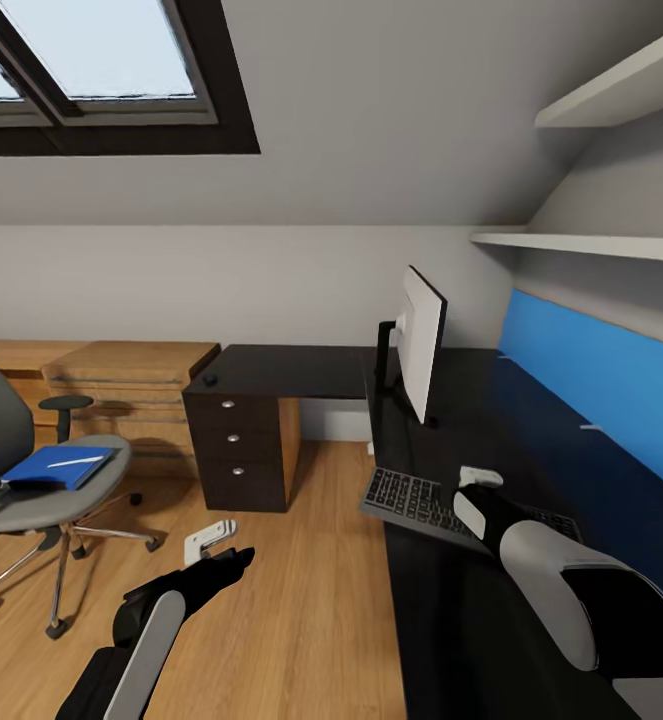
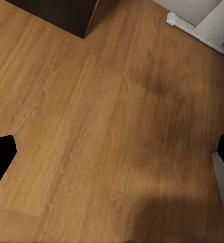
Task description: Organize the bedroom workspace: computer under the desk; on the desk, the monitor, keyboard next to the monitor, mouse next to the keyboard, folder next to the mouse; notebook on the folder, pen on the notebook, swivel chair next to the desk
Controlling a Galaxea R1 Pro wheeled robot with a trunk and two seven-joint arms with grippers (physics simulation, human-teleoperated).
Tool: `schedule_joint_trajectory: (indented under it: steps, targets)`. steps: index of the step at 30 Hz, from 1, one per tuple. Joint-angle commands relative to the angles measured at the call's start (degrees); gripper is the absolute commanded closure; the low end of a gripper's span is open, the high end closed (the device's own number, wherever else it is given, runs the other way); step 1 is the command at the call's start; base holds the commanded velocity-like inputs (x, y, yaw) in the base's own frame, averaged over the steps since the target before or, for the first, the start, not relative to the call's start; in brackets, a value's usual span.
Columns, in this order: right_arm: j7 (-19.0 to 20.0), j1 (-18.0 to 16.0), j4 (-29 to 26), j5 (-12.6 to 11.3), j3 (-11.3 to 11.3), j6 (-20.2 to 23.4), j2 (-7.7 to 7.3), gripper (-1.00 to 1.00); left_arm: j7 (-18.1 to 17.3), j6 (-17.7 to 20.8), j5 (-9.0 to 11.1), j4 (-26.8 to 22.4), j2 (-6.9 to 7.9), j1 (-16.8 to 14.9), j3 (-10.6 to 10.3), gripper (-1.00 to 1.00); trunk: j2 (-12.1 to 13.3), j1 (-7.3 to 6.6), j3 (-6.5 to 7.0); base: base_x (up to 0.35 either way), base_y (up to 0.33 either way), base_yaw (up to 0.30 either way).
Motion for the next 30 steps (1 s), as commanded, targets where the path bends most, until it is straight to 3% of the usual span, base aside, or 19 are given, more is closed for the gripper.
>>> schedule_joint_trajectory:
  steps: [1,10,15,30]
  targets:
    - [-0.2,0.0,0.5,-0.9,-0.9,0.3,-0.01,-1.0,0.6,0.1,0.6,-0.1,0.0,0.0,0.0,-1.0,-0.4,0.23,-0.26,0.0,0.0,0.0]
    - [-0.2,0.0,0.5,-0.9,-0.9,0.3,-0.01,-1.0,0.3,0.1,0.6,0.0,0.23,0.0,0.0,-1.0,-0.8,0.45,-0.44,0.0,0.0,0.0]
    - [-0.2,0.0,0.5,-0.9,-0.8,0.3,-0.01,-1.0,0.5,0.0,0.6,0.1,1.21,0.0,0.0,-1.0,-0.8,0.45,-0.44,-0.023,0.0,0.0]
    - [-0.2,0.0,0.5,-0.7,-0.8,0.3,-0.01,-1.0,0.6,0.0,0.5,1.0,1.35,0.0,0.0,-1.0,-0.8,0.45,-0.44,-0.226,0.0,0.0]
